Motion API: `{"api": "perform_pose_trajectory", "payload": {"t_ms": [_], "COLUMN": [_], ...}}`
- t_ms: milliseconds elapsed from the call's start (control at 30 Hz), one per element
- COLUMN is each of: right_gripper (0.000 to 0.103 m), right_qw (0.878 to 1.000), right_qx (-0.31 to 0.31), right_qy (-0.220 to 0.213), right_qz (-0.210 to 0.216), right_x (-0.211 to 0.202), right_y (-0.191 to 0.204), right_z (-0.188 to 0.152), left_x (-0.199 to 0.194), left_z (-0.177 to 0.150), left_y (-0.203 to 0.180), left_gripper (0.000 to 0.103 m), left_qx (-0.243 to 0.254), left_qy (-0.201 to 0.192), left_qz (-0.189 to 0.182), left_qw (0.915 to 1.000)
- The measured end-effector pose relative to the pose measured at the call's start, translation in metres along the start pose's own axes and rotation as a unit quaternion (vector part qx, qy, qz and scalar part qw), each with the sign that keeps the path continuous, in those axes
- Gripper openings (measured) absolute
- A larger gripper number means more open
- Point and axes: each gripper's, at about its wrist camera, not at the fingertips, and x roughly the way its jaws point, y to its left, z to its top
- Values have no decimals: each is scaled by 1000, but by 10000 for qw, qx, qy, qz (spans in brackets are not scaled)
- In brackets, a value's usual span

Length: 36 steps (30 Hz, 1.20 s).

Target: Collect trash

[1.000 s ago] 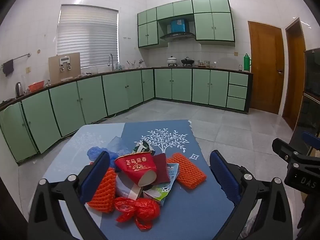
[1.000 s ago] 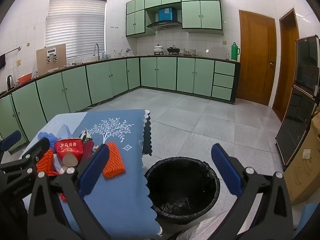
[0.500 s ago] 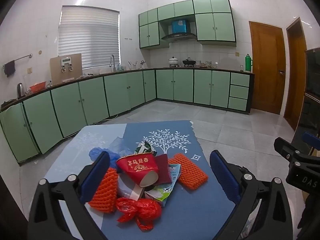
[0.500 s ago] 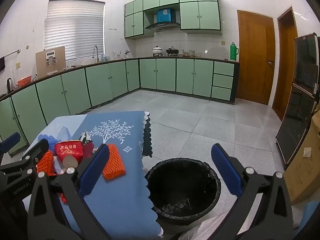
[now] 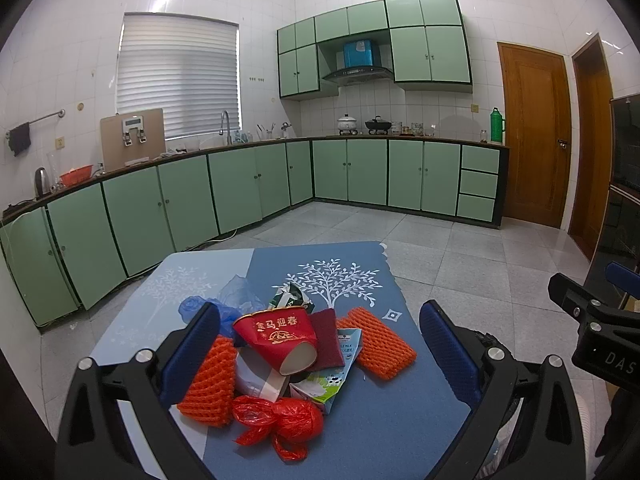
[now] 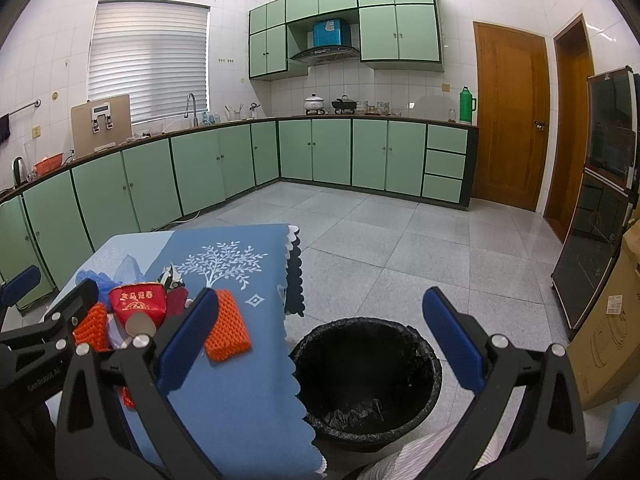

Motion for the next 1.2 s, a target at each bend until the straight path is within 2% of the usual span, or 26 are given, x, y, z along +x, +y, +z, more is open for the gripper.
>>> {"api": "perform_pose_trajectory", "payload": {"t_ms": [1200], "right_gripper": [98], "right_qw": [10000], "right_qx": [-11], "right_qy": [-33], "right_qz": [-16], "right_x": [0], "right_y": [1], "right_z": [4], "left_x": [0], "left_z": [3], "left_y": [3], "left_gripper": [97], "left_qx": [13], "left_qy": [13], "left_qz": [2], "left_qw": [10000]}}
